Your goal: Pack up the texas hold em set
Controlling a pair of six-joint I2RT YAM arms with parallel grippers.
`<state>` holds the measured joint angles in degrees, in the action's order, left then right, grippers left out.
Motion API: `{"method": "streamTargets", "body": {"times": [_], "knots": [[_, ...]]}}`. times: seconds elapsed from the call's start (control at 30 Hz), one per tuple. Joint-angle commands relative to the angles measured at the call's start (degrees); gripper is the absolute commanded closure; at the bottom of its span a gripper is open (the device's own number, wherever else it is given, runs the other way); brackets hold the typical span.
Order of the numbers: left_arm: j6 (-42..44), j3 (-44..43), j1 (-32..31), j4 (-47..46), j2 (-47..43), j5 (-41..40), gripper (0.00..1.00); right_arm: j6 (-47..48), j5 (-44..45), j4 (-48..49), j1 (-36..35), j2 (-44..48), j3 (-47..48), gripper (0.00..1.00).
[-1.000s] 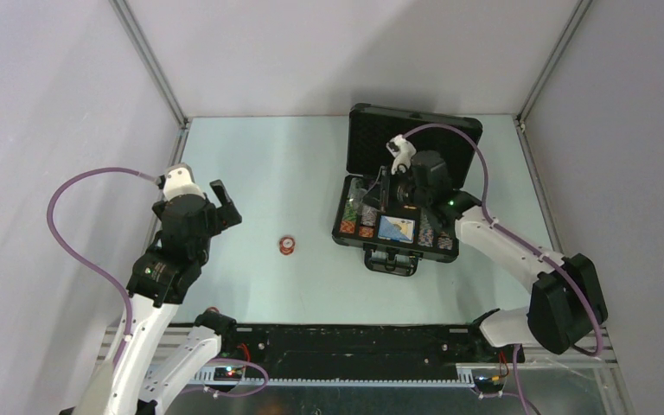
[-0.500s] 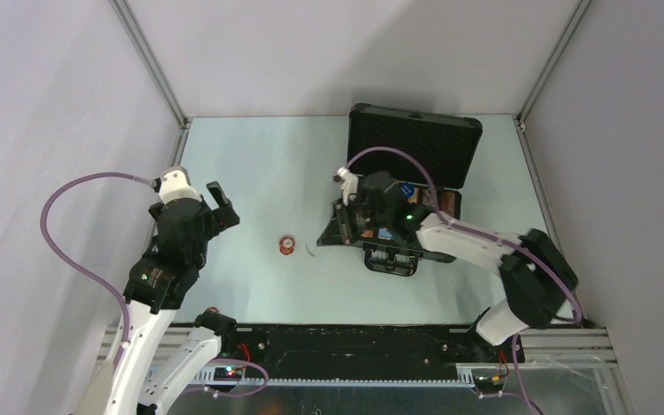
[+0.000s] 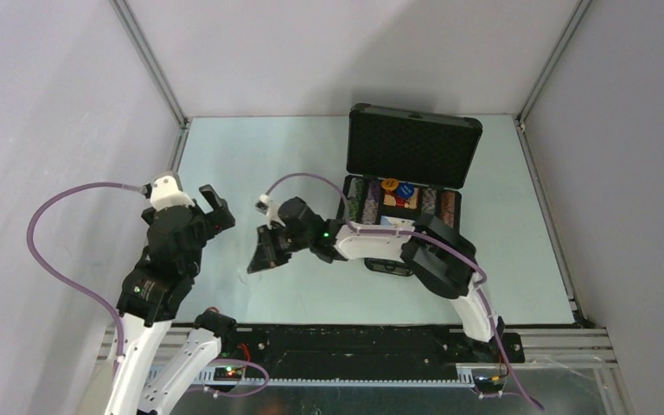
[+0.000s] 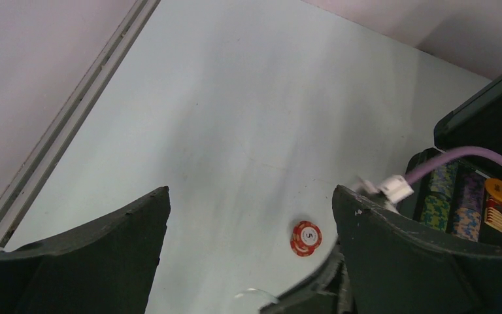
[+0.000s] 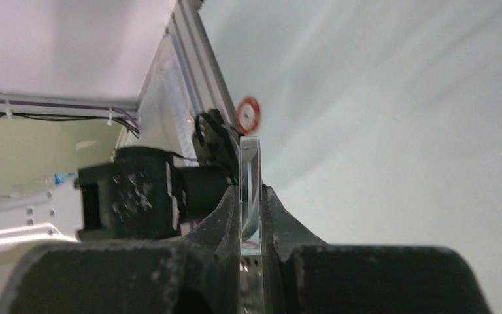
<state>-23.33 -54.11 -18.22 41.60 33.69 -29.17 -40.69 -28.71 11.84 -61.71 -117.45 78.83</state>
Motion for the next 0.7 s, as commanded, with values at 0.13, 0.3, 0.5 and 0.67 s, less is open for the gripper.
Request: {"method": "streamTargets", "body": {"times": [0.13,0.3,0.5,0.67], "knots": [[1.8,-5.5,0.4,2.4,-2.1,2.3,0.02,-4.9,1.2,-2.9,-4.8,-11.7,20.0,1.0],[1.7,-8.2,0.4,6.0,-2.5,3.7,0.02,-7.4,0.7,-6.0,-6.3,-17.6,29.4,1.0],[1.5,-10.2,0.5,9.1,-3.1,4.5,0.02,-8.1,-0.2,-10.1,-7.6,-23.3,36.7,1.0],[1.0,-10.1,0.4,9.6,-3.6,4.9,0.02,-7.5,-0.7,-13.4,-8.1,-26.4,40.2,1.0]]}}
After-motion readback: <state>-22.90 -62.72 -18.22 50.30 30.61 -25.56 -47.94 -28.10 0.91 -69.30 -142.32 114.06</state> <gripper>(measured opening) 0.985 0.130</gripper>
